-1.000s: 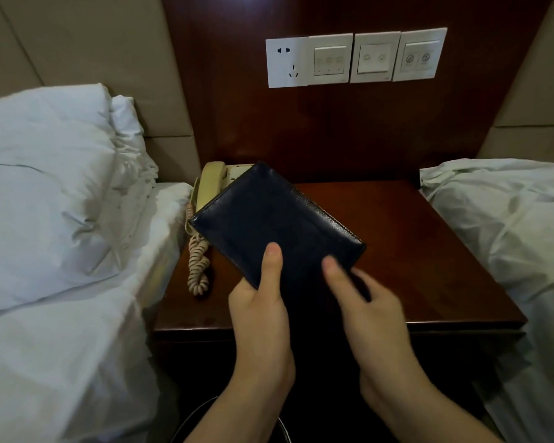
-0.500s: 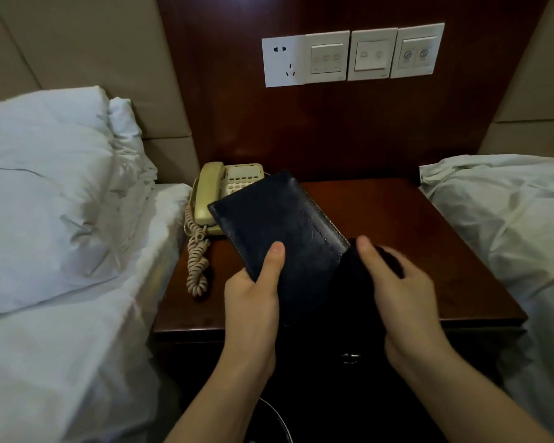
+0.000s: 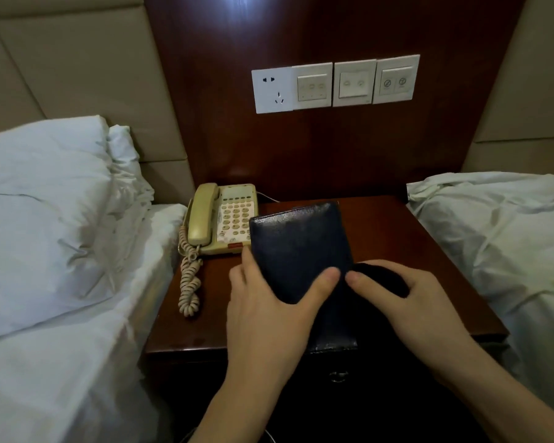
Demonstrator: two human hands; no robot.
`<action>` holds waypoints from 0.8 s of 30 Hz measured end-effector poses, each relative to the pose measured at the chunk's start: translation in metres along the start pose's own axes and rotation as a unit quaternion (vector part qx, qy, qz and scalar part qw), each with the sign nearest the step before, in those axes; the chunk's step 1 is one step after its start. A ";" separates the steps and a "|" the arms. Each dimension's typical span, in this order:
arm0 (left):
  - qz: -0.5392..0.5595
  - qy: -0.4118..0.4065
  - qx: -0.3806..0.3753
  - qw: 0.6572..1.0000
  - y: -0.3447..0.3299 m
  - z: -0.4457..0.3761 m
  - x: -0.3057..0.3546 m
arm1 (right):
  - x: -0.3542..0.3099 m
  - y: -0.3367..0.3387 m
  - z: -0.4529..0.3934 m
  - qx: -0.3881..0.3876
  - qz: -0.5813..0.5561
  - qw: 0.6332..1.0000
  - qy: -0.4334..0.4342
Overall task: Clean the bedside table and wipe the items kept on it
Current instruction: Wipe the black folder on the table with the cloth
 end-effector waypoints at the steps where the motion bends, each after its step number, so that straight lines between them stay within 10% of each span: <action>1: -0.017 0.017 -0.021 0.999 -0.003 0.001 0.007 | -0.003 0.000 0.003 0.008 0.027 0.999 0.026; 5: 0.171 0.112 -0.086 0.975 -0.015 0.002 0.026 | -0.010 -0.005 0.011 -0.065 0.037 0.996 0.051; 10: 0.448 0.279 -0.137 0.838 -0.029 0.004 0.007 | 0.003 -0.008 0.008 -0.042 0.048 0.998 0.005; 17: 0.326 0.107 -0.076 0.936 -0.031 0.000 0.005 | 0.020 0.019 0.005 0.092 0.101 0.991 -0.014; 24: 0.288 0.053 -0.081 0.953 -0.061 -0.019 0.014 | 0.034 0.062 0.020 0.140 0.131 0.981 -0.007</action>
Point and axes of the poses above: each hand's wrist, its own z-axis away from the middle knuckle, its own y-axis out of the back of the hand, x = y × z, the point moved 2 cm from there along -z, towards the middle knuckle, and after that the axes turned 3 degrees about -x, right-handed, at the moved point
